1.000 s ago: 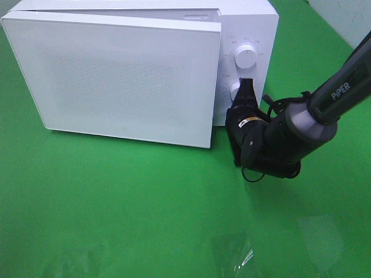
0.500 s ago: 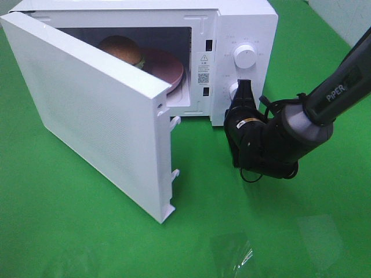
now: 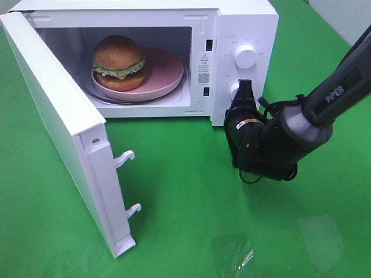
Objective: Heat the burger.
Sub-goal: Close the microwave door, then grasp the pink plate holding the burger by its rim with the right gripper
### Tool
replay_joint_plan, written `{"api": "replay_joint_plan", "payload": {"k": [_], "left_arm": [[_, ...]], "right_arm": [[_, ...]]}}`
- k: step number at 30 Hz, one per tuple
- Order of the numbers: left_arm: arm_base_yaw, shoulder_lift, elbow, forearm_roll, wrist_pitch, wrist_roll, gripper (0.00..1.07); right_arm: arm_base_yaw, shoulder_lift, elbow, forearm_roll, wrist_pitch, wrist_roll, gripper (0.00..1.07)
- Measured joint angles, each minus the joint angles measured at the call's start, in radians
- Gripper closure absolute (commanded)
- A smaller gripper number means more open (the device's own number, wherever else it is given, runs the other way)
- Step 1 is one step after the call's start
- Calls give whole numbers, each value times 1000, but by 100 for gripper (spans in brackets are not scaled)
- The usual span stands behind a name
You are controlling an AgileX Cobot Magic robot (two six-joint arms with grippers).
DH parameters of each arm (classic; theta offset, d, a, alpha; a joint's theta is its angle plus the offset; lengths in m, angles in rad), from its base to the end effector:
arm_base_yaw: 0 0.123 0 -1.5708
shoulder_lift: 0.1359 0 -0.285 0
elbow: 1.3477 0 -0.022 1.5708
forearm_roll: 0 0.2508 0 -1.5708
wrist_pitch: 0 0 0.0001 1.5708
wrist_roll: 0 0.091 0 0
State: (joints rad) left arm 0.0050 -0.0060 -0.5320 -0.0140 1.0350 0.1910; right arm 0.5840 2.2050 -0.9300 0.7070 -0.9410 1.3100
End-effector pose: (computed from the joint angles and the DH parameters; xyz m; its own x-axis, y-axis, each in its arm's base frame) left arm -0.0087 -0.0011 0.2882 -0.3906 0.1809 -0.9026 0.0788 0.9835 0.1630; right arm 0.3470 0.1721 0.0743 0.0018 1.0000 -0.0019 0.3167 0.0012 0.9485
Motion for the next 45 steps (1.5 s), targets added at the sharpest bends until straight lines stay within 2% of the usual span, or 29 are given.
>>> {"api": "replay_joint_plan", "payload": {"k": [6,7,8,10,13,14,19,23,25,30,32,41,42,45], "left_arm": [[0,0,0,0,0,0,30],[0,0,0,0,0,0,30],[0,0,0,0,0,0,30],[0,0,0,0,0,0,30],[0,0,0,0,0,0,30],[0,0,0,0,0,0,30],[0,0,0,0,0,0,30],[0,0,0,0,0,0,30],[0,0,0,0,0,0,30],[0,0,0,0,0,0,30],[0,0,0,0,0,0,30],[0,0,0,0,0,0,30],[0,0,0,0,0,0,30],[0,0,0,0,0,0,30]], "right_arm": [[0,-54,58,-72,37,-6,107],[0,-83,83,-139,61,-6,107],[0,-83,83,-139,61,-6,107],[11,-146,121,-268,135,-30,107],[11,-160,131,-283,166,-42,107],[11,-199,167,-324,267,-81,107],[11,-255,195,-366,363,-132,107],[11,-342,204,-409,495,-259,106],[11,-421,204,-422,637,-426,105],[11,-470,205,-422,734,-581,105],[10,-533,205,-422,876,-764,104],[10,-602,205,-428,1081,-999,103],[10,-607,189,-463,1182,-1083,103],[10,-607,165,-509,1267,-1141,103]]}}
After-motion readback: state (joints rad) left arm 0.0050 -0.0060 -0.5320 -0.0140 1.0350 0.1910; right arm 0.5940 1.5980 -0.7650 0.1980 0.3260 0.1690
